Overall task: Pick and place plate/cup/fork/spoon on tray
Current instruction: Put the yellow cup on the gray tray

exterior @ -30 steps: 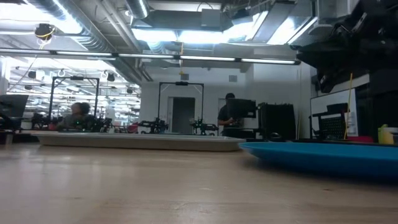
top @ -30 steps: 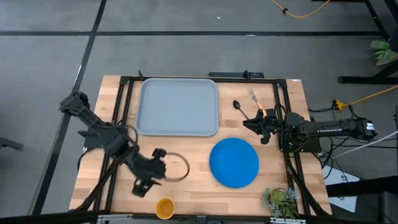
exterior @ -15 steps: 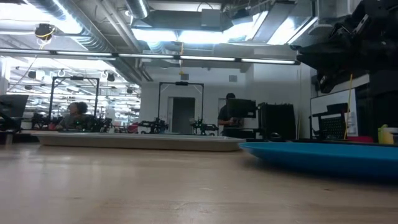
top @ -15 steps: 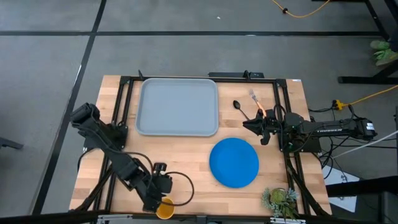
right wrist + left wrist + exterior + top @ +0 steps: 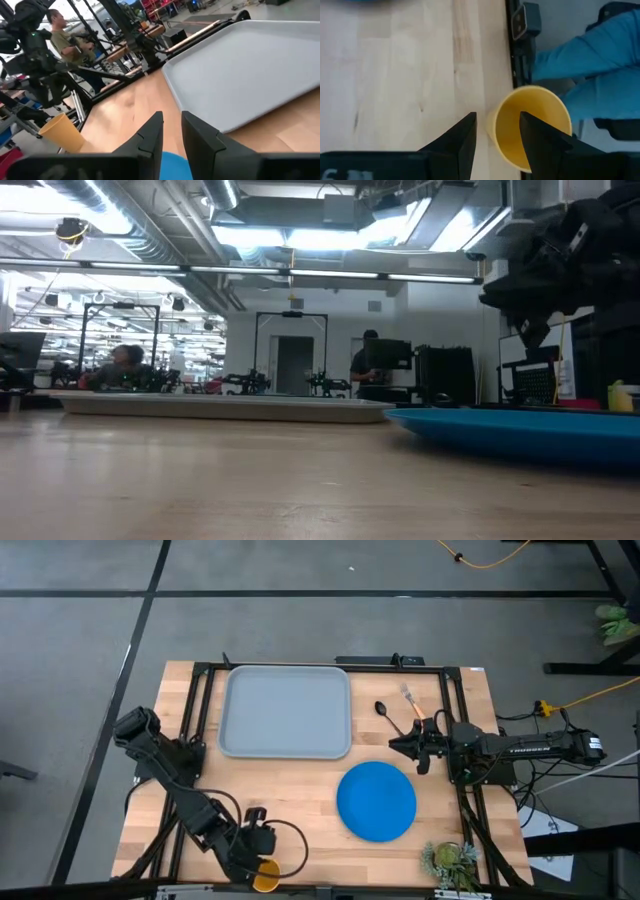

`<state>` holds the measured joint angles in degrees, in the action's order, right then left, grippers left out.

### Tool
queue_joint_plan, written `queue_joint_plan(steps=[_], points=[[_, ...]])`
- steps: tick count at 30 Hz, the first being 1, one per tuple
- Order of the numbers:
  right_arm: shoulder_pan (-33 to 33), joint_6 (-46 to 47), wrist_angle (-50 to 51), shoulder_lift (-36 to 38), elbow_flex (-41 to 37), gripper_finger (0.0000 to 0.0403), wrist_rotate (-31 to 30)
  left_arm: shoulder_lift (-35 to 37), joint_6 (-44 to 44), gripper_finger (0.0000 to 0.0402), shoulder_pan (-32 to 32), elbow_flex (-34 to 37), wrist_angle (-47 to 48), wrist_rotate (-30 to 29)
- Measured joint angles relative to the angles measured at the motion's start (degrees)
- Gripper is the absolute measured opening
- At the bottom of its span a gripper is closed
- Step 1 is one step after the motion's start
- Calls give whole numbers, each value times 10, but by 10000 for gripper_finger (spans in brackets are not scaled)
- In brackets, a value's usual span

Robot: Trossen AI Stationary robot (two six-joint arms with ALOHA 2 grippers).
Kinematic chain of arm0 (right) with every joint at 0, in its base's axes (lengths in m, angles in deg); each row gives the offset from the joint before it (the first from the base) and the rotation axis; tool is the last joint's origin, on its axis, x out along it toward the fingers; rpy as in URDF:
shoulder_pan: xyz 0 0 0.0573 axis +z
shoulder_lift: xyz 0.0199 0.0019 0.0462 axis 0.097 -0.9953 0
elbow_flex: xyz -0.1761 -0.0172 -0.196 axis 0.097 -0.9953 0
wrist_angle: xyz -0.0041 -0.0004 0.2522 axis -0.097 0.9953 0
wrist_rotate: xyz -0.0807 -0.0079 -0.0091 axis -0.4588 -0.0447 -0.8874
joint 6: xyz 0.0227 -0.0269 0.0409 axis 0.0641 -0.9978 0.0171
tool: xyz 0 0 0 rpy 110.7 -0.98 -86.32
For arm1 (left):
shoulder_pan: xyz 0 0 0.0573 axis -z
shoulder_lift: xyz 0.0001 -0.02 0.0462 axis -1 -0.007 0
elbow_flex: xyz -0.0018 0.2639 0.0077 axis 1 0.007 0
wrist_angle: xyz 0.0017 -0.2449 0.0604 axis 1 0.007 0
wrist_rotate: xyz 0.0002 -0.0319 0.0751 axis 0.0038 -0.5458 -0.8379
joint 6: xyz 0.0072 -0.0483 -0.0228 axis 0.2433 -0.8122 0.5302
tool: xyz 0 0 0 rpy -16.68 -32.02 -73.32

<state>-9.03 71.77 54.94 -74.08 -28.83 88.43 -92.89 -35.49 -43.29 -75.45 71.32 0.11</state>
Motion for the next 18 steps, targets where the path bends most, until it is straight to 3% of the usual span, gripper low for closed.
queue_joint_plan(steps=[9,18], points=[[0,0,-2,0,0,75,11,-9,-15,143,16,0,-3,-38],[0,-2,-3,0,0,75,11,-42,-16,143,18,0,-13,-24]])
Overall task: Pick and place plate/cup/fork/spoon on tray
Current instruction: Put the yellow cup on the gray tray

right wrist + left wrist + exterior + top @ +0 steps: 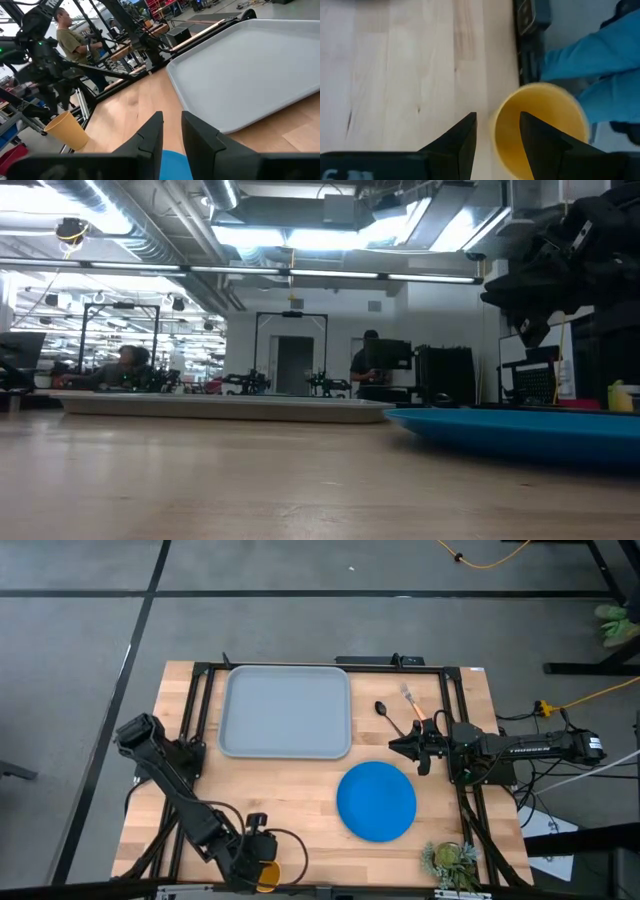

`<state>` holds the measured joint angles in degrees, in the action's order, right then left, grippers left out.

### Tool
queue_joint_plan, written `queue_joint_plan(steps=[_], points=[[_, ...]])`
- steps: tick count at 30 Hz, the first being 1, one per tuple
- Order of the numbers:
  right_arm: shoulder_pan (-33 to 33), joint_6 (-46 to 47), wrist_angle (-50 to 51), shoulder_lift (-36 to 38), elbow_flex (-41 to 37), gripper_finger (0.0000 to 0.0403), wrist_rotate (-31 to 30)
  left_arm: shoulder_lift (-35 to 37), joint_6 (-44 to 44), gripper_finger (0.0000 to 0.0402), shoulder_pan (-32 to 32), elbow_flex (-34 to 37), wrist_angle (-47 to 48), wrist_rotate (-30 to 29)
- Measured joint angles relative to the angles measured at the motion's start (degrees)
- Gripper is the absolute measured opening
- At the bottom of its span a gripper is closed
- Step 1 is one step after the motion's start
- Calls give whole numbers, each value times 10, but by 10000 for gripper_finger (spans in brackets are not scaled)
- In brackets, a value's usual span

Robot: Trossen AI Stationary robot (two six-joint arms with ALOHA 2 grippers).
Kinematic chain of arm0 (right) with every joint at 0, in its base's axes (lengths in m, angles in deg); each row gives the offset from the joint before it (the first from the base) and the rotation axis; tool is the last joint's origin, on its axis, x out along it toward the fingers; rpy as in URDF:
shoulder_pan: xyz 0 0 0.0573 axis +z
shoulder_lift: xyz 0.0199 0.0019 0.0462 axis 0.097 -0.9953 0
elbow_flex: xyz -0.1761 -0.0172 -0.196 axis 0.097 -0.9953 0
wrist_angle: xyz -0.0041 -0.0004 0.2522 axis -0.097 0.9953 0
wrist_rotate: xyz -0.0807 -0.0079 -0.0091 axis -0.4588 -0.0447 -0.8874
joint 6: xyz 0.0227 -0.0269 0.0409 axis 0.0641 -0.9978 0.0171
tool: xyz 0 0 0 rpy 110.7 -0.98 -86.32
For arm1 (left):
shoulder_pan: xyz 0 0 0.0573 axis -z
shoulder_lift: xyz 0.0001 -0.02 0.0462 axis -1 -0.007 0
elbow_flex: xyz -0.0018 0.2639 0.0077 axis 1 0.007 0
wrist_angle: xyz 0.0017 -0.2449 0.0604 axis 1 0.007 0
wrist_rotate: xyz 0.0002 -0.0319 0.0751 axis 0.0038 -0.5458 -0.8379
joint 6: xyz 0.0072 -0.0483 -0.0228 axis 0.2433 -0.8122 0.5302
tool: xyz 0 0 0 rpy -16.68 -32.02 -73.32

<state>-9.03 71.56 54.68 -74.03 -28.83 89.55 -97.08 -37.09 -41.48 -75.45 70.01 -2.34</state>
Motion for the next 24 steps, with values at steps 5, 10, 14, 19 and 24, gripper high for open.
queue_joint_plan(steps=[5,10,14,19,24], points=[[0,-1,0,0,0,75,0,-8,0,143,1,0,-3,3],[0,-2,0,0,0,75,0,-21,0,143,1,0,-4,5],[0,-2,0,0,0,75,0,-22,0,143,3,0,-4,6],[0,-2,0,0,0,75,0,-23,1,143,5,0,-2,5],[0,-4,0,0,0,75,0,-46,5,143,5,0,-2,13]])
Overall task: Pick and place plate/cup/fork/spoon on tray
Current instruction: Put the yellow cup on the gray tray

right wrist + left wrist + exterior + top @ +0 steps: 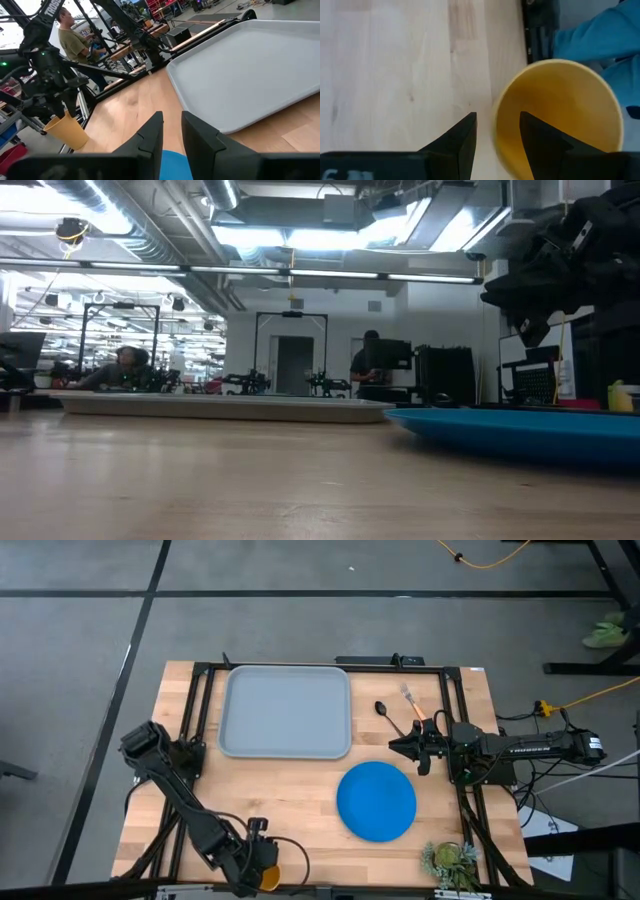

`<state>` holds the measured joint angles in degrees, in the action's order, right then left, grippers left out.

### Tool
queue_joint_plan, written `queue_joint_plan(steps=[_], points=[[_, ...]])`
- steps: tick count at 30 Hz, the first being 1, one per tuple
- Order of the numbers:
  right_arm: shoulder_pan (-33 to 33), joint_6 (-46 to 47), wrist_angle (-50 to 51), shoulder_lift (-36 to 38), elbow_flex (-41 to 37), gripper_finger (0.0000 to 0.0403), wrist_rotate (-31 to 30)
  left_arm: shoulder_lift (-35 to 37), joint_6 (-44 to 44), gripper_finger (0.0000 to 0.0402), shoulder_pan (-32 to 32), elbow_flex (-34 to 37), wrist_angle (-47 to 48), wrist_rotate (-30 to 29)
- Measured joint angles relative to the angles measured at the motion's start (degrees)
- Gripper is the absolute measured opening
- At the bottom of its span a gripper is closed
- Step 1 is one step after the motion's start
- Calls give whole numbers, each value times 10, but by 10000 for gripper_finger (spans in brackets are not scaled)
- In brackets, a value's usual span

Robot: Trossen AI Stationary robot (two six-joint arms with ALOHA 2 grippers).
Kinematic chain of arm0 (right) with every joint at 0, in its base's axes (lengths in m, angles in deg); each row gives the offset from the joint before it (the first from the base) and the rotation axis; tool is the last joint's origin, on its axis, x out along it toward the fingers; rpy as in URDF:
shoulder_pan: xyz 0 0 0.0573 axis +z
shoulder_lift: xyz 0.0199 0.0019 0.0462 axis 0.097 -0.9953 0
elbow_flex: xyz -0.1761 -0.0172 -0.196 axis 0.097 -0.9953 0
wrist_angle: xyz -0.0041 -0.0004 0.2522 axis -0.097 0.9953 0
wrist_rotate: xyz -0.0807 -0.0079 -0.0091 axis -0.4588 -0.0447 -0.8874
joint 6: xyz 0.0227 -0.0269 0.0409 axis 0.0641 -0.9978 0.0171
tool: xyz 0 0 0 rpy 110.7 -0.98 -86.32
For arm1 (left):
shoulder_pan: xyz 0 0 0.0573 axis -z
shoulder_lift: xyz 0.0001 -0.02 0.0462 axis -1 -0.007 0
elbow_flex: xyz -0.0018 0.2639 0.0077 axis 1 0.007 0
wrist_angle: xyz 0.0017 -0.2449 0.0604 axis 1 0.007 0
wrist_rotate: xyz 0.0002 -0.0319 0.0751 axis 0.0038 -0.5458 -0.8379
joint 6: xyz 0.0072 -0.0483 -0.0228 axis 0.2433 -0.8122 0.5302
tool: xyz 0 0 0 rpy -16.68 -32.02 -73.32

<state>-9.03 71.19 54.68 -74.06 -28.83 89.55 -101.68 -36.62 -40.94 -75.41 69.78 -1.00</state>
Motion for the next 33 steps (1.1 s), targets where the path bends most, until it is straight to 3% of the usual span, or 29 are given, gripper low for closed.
queue_joint_plan(steps=[8,15,18,21,24,26,29,33], points=[[0,0,1,0,0,75,0,-24,1,130,-12,0,12,12],[0,0,3,0,0,75,0,-23,6,12,-60,0,16,47],[0,2,3,0,0,75,0,-13,91,6,-94,-5,24,51],[0,2,0,0,0,75,0,7,222,4,-144,-39,89,43],[0,2,-11,0,0,74,-13,40,356,3,-209,-98,181,-9],[0,-1,-15,0,0,75,-25,62,440,3,-262,-133,227,-62],[0,-24,-19,0,0,75,-37,101,528,2,-353,-157,226,-121],[0,-44,-18,0,0,74,-49,138,605,2,-495,-158,197,-102]])
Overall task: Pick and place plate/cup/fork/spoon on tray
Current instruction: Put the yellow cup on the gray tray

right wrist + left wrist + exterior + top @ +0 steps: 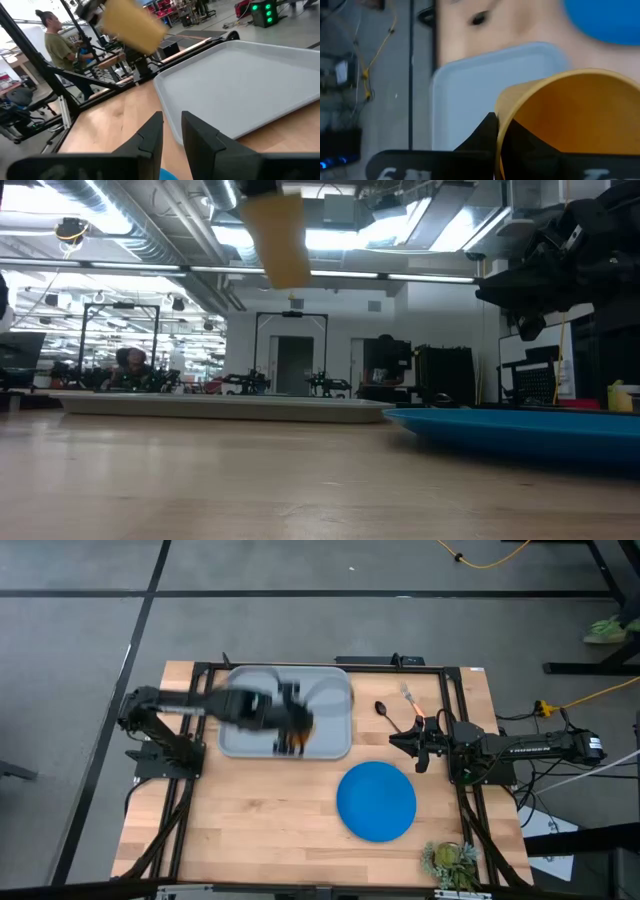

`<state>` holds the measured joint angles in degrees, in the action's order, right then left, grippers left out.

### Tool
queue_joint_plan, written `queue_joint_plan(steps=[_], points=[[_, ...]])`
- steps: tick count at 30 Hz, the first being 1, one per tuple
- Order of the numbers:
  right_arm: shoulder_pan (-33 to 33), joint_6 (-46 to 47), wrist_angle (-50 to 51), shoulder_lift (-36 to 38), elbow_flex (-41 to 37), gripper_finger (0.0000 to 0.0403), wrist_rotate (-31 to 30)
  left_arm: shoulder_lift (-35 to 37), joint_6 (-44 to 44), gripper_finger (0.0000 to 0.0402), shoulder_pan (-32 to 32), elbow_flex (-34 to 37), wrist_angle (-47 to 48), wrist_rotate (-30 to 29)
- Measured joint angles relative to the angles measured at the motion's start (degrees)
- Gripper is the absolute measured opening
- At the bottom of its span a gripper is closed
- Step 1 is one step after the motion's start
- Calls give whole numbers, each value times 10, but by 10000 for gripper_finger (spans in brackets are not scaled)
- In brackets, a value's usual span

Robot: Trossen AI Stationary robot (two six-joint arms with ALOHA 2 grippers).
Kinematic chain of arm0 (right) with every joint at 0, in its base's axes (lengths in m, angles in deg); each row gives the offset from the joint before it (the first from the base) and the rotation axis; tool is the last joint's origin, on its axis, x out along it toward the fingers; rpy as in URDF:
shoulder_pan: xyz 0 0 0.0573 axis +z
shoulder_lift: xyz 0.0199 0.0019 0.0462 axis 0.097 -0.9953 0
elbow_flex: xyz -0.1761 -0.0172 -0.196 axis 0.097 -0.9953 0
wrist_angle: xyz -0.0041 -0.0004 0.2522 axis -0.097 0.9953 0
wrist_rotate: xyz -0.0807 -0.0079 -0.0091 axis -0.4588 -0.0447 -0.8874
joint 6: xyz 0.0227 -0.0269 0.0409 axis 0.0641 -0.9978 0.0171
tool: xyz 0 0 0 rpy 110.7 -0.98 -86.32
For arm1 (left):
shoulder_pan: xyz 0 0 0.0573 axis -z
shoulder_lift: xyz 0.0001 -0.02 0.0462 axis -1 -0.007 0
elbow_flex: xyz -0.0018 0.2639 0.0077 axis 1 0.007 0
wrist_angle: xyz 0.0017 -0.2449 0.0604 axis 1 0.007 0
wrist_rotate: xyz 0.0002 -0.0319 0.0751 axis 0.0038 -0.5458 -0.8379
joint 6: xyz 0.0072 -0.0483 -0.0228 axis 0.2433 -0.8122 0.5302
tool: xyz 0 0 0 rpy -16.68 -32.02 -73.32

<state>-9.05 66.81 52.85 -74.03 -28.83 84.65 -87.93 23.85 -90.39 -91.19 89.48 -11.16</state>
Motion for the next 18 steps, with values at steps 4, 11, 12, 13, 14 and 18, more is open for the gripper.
queue_joint_plan(steps=[4,11,12,13,14,18], points=[[0,0,0,0,0,74,-14,0,51,1,-154,1,-65,103],[0,6,4,0,0,75,-17,-40,68,1,-387,1,-41,178],[0,9,5,0,0,75,-17,-47,57,1,-420,1,-27,196],[0,15,5,0,0,74,-17,-55,44,1,-450,1,-13,214],[0,18,5,0,0,74,-17,-62,28,1,-478,6,-4,230],[0,33,5,0,0,75,-17,-77,-26,0,-553,55,-1,261]])
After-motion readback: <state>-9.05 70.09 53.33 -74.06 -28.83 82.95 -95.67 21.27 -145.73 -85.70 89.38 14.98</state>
